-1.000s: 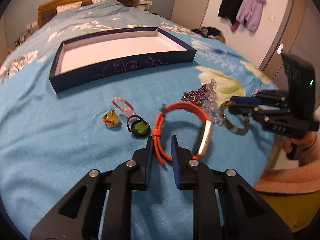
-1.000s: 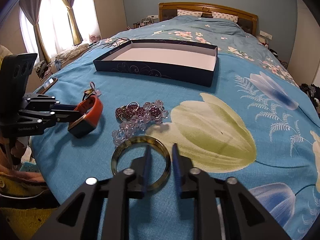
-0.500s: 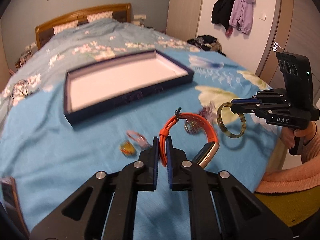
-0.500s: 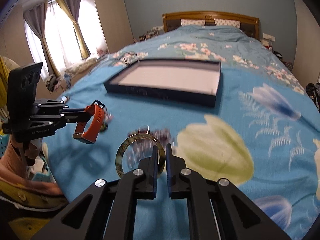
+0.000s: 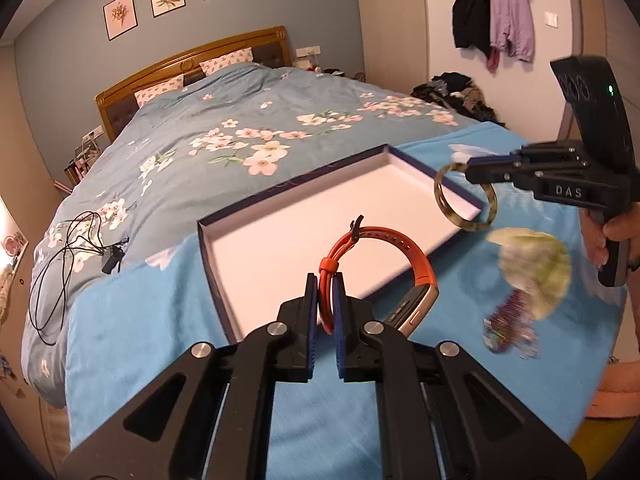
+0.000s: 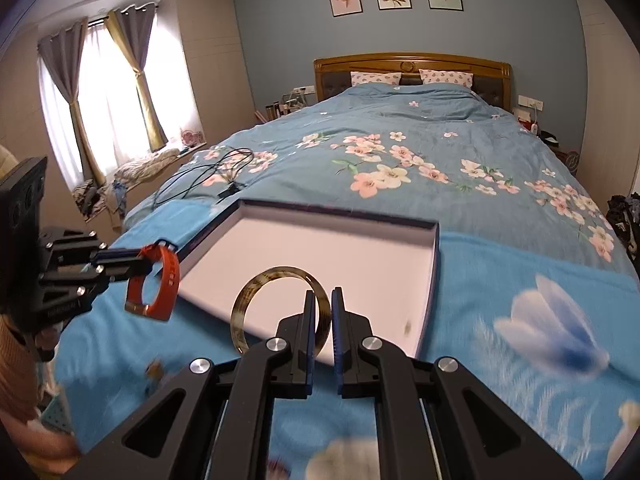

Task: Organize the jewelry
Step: 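Place the watch band in the tray with left tool while right tool drops bangle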

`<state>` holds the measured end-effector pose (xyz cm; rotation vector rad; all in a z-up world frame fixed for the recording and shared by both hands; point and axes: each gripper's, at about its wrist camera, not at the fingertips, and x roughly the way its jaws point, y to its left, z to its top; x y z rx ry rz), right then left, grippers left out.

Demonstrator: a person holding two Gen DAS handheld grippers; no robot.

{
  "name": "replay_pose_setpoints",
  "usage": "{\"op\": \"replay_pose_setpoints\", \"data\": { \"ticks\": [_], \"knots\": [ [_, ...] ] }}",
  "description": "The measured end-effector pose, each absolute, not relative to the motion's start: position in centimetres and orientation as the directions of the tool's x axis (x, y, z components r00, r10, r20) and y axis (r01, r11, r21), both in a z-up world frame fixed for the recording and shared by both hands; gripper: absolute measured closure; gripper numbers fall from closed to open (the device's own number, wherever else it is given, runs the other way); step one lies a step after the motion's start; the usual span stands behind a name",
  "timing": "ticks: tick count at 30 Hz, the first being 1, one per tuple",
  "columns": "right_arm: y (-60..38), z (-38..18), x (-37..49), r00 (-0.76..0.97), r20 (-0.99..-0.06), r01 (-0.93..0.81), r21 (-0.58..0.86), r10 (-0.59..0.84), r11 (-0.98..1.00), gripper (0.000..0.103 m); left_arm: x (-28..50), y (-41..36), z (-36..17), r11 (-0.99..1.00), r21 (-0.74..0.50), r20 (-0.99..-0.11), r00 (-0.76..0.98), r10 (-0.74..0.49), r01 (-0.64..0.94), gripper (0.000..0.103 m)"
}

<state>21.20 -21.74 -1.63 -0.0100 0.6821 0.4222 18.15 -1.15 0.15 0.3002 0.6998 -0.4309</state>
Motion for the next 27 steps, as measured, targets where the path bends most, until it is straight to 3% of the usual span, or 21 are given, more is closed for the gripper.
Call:
{"op": "replay_pose_setpoints", "data": {
  "ticks": [16,27],
  "knots": [
    [-19.7,-4.4,32.5,0.657,-0.685,-0.296,0.151,0.316,0.943,0.097,30.6,-2.4,-3.3,0.863,0.139,-0.742,0.628,-0.234,0.486,0.095],
    [-19.0,-6.3,35.7,0.598,-0.754,-0.248,0.149,0.272,0.957,0.097,35.9,-3.9,-5.8,0.846,0.194,-0.785,0.596,-0.169,0.496,0.095]
  ]
}}
